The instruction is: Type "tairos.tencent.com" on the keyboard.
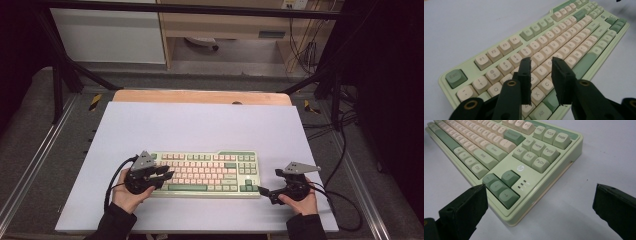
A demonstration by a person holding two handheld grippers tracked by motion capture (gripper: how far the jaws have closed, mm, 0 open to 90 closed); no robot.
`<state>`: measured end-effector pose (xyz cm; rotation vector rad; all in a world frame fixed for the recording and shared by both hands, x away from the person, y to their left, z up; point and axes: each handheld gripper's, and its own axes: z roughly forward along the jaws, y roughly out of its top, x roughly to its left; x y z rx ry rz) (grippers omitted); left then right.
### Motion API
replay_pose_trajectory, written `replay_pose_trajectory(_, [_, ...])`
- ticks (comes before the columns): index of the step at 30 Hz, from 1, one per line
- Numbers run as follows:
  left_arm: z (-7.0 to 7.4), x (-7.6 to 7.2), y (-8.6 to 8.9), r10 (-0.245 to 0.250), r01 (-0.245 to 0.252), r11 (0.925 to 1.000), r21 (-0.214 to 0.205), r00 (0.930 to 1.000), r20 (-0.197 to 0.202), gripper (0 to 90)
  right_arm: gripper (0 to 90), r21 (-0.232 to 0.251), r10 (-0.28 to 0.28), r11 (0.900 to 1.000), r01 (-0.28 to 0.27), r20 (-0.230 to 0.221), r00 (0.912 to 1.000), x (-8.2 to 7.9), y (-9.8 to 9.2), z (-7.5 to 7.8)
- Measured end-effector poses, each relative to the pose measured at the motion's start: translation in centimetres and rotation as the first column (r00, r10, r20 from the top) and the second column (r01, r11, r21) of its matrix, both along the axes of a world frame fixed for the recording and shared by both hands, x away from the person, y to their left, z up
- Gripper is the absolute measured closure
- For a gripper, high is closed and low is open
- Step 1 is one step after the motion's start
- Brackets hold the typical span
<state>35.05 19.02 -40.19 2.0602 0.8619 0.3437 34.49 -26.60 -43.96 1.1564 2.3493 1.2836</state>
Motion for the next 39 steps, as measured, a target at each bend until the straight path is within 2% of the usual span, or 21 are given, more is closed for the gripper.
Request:
replay_pose_trajectory(6, [0.1, 0.4, -0.9, -0.012, 0.011, 0.9999, -0.007, 0.9999, -0.007, 77.0, 0.5, 0.001, 0.0, 1.0, 0.0, 0.0, 1.0, 0.0, 0.0, 0.0])
replay_pose_trajectory(19, [-0.5, 1.5, -3.0, -0.024, 0.024, 0.9996, 0.015, 0.9995, -0.021, 89.5, 0.5, 0.003, 0.004, 1.0, -0.004, 0.0, 1.0, 0.0, 0.0, 0.0])
replay_pose_trajectory(29, [-1.3, 2.6, -3.7, -0.002, 0.003, 0.9994, 0.034, 0.9994, -0.035, 89.9, 0.5, 0.004, 0.002, 1.0, -0.002, 0.001, 1.0, 0.0, 0.0, 0.0])
replay_pose_trajectory(39, [-2.2, 3.2, -4.2, 0.006, -0.004, 0.9982, 0.059, 0.9996, -0.027, 89.9, 0.5, 0.0, 0.005, 1.0, -0.005, 0.001, 1.0, 0.0, 0.0, 0.0])
